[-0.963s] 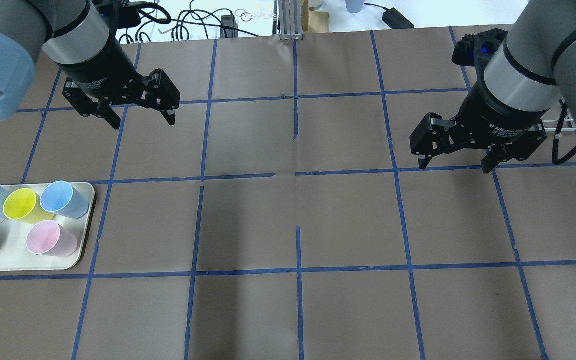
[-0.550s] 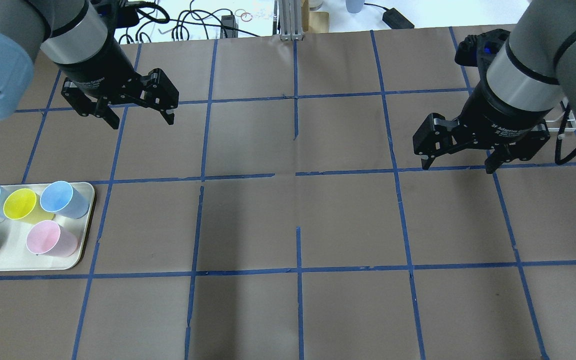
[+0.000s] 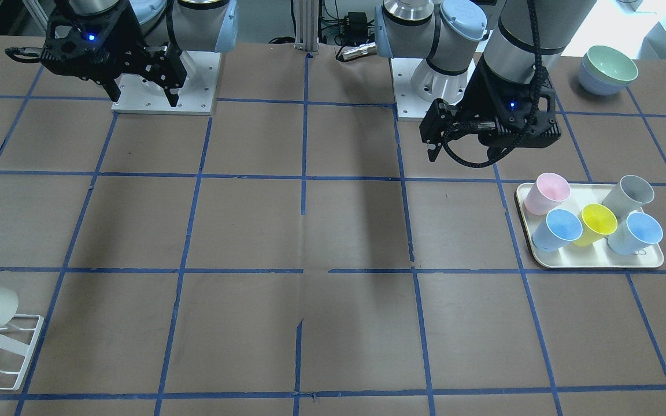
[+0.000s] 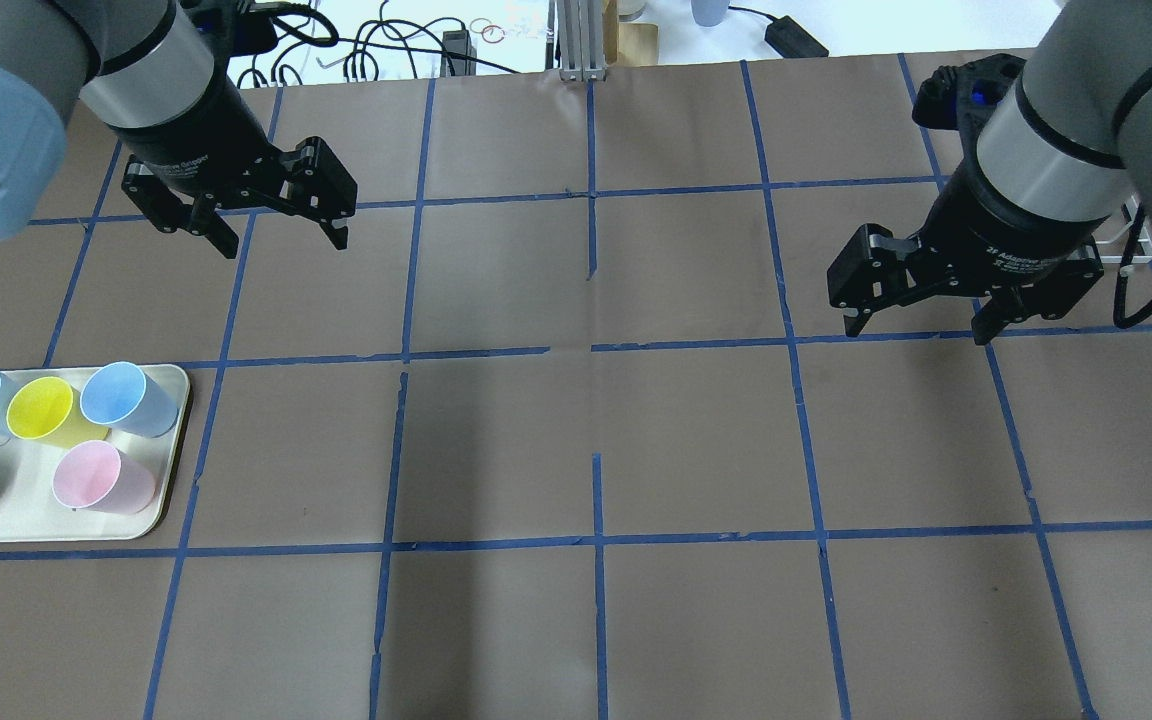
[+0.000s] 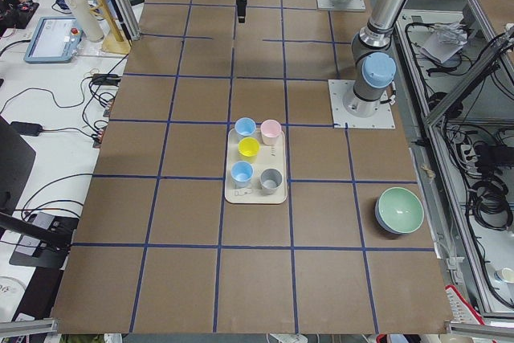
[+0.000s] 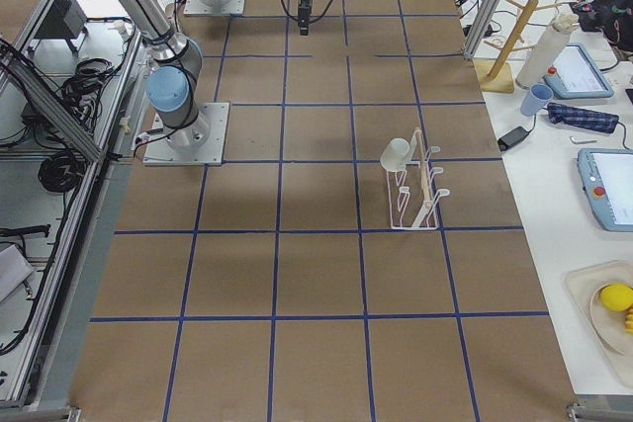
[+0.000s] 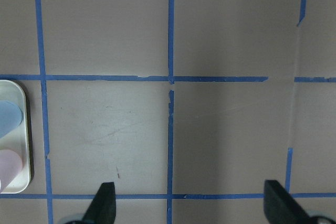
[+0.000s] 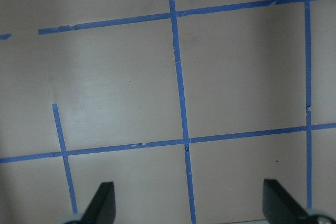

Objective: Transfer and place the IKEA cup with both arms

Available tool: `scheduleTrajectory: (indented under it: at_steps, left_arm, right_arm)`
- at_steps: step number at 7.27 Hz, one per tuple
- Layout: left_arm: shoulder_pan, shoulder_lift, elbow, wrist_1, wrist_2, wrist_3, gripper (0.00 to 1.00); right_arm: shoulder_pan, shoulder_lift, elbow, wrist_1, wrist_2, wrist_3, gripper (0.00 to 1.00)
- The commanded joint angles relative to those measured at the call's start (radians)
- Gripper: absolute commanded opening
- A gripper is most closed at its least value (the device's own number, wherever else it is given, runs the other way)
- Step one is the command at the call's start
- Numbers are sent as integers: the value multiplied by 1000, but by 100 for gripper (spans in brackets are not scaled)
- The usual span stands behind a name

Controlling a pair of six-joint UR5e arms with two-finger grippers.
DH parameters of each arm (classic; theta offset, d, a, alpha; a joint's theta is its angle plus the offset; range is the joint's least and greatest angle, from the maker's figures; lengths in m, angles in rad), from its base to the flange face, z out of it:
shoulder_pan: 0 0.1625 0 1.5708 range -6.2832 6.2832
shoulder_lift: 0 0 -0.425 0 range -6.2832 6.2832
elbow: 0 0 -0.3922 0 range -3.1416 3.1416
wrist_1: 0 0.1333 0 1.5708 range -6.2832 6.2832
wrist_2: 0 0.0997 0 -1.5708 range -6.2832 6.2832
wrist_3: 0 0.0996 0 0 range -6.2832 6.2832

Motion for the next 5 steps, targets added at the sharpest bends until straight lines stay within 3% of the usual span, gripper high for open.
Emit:
scheduleTrajectory:
  at_steps: [1, 5]
  left_arm:
    - [0, 0, 0, 0, 0, 1, 100]
    - [0, 0, 0, 0, 0, -1, 100]
  right_arm:
    - [-2, -2, 1, -6, 0, -3, 100]
    - [-10, -2, 1, -15, 2, -5, 100]
